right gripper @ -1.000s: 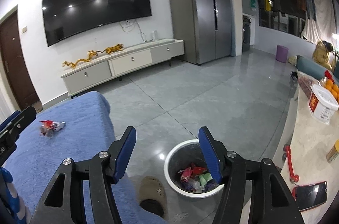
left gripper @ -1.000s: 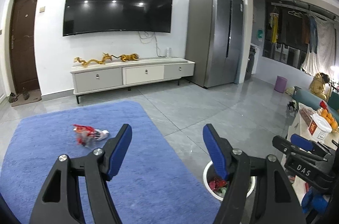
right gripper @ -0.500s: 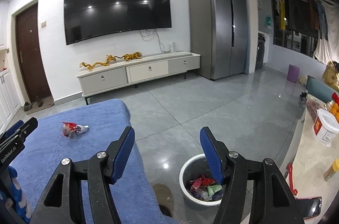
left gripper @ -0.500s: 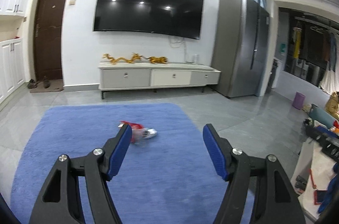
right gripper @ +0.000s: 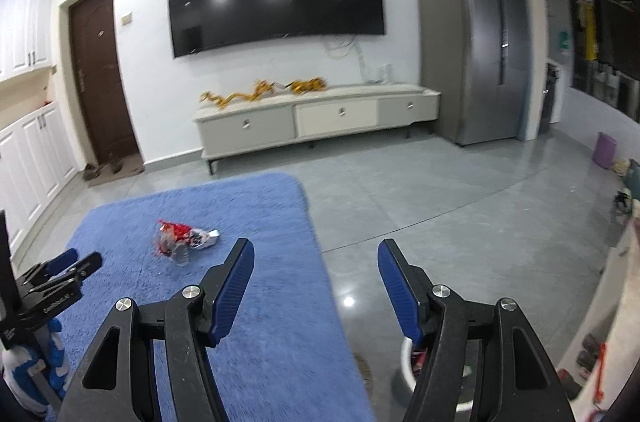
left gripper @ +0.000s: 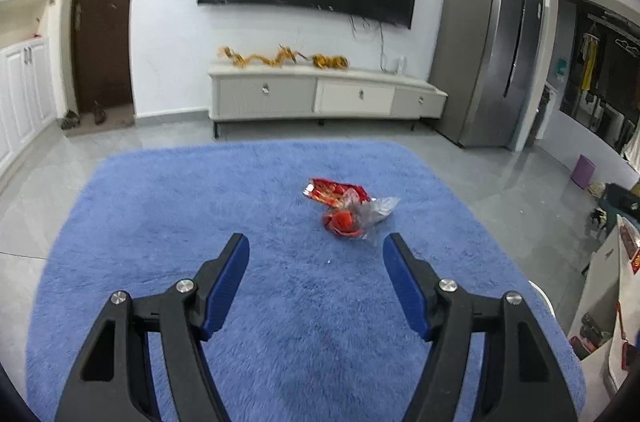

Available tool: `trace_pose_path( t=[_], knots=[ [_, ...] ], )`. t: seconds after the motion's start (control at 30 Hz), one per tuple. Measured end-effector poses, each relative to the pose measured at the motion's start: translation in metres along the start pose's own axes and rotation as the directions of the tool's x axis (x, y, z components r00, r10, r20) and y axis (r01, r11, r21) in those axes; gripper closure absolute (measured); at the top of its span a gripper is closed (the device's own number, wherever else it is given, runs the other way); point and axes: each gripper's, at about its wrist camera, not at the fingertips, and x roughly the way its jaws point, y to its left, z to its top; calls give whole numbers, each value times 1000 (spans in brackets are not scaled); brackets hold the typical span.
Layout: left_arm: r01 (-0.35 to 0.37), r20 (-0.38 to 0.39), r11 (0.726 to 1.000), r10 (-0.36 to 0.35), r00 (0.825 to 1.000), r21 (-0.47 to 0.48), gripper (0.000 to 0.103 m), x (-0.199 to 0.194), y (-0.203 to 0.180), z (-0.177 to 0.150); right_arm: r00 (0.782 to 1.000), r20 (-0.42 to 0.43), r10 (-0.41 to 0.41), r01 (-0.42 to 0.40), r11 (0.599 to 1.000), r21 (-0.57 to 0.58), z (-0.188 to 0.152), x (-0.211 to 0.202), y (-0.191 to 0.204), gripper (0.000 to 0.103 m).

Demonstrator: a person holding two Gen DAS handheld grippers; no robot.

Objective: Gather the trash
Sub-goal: 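Lower both open tools onto the last red wrappers on the rug, then grasp the clear plastic with the left tool while the right tool grasps the red chip bag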

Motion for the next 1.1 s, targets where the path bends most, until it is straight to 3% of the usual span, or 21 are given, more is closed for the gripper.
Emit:
trace_pose_path(
  t=[0.17,0.3,0.53,0.67,0.83,0.97,1.1],
  knots=[
    [76,-52,996,-74,996,46,35,42,-16,12,991,-59,123,-123,992,0,5,60,9,41],
    [105,-90,992,-98,991,75,35,80,-29,21,966,-101,237,-236,971,19,8,106,16,41],
    [111,-135,994,-110,985,1,36,121,-14,25,918,-154,365,-367,930,18,13,161,41,41],
    [84,-167,996,-89,982,-37,50,135,1,23,885,-195,423,-430,903,5,14,185,63,41],
    [101,-210,987,-125,970,-122,78,147,20,18,848,-258,463,-480,878,-3,9,205,88,41],
    [121,-217,983,-150,965,-141,87,147,25,15,827,-305,472,-494,869,5,4,217,99,41],
    [124,-217,981,-155,964,-152,88,147,25,13,811,-346,471,-500,866,6,-5,226,105,42]
  ],
)
